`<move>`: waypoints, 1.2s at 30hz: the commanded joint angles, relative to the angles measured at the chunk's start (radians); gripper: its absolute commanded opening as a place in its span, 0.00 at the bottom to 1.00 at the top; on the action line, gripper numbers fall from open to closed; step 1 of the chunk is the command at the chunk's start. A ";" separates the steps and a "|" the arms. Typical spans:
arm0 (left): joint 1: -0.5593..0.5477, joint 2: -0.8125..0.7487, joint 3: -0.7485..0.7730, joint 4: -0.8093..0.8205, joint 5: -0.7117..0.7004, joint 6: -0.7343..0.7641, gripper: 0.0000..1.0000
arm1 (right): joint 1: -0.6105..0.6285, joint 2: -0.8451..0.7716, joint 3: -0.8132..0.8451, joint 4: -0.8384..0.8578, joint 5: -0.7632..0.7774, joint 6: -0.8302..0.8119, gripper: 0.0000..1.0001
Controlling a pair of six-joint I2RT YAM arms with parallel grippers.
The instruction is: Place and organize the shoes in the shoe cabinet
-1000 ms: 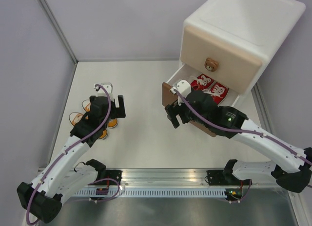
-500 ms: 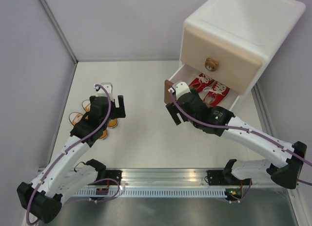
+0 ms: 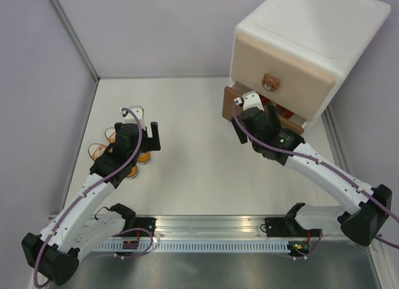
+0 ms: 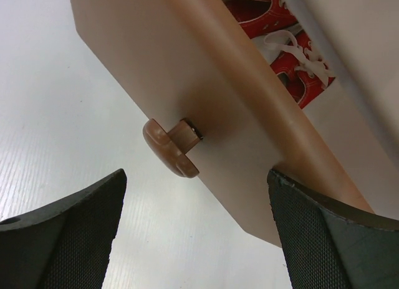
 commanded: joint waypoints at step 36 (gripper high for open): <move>0.003 -0.013 -0.003 0.032 -0.023 0.033 0.97 | -0.101 -0.006 -0.045 0.195 0.244 -0.035 0.98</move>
